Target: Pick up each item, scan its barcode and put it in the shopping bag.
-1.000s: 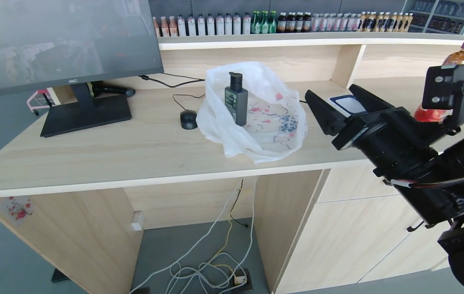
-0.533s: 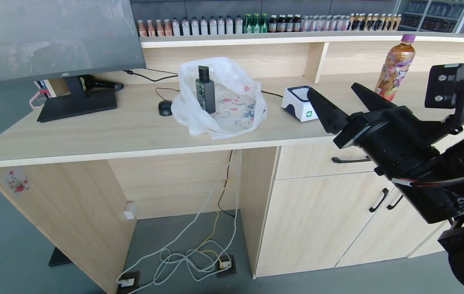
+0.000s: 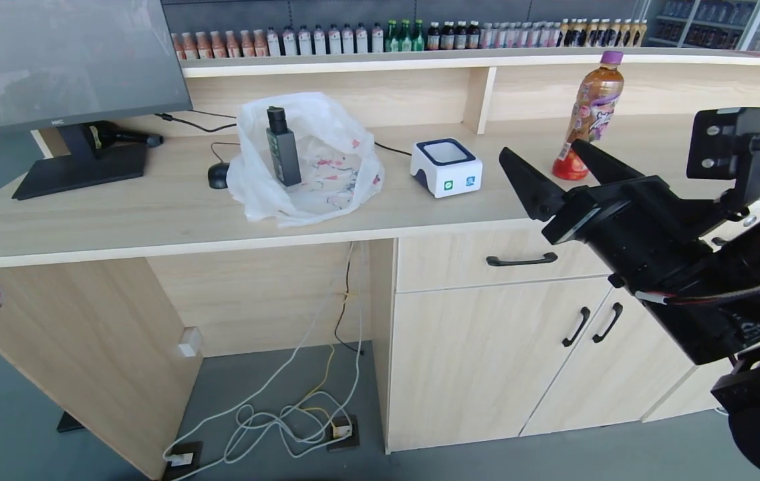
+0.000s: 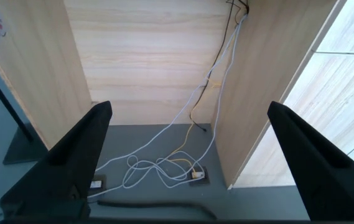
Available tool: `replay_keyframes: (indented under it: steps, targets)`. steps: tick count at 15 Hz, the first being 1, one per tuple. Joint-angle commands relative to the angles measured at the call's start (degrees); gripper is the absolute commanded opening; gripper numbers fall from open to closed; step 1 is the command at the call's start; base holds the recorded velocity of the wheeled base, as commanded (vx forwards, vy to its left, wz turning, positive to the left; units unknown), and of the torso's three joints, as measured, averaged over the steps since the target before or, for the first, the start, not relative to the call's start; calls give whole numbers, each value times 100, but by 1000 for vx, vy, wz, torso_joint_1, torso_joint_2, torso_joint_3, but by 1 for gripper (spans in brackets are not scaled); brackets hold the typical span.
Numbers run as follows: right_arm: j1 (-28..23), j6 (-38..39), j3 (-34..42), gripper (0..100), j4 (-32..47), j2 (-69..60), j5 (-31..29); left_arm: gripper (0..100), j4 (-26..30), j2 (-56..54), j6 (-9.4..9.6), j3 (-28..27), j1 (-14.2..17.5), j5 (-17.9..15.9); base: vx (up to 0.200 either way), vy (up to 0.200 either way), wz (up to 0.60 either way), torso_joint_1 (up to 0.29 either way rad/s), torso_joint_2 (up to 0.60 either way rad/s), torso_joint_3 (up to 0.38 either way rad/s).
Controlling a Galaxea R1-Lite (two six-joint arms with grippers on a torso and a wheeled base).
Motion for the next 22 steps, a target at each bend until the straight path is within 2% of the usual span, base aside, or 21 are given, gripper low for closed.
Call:
replay_keyframes:
  steps: [1, 13, 20, 22]
  targets:
    - [3, -4, -2, 100, -10, 25, 1, 100, -4, -2, -2, 0, 0, 9, 0, -200, 0, -2, 7, 2]
    - [3, 14, -2, 100, -19, 183, 1, 100, -4, -2, -2, 0, 0, 0, 0, -200, 0, 3, 4, 2]
    - [3, 14, 51, 100, -28, 165, -8, 100, -4, -2, 7, 0, 0, 0, 0, 0, 0, 0, 0, 0]
    - [3, 14, 51, 100, -28, 165, -8, 100, -4, -2, -2, 0, 0, 0, 200, 0, 0, 5, 2, 0]
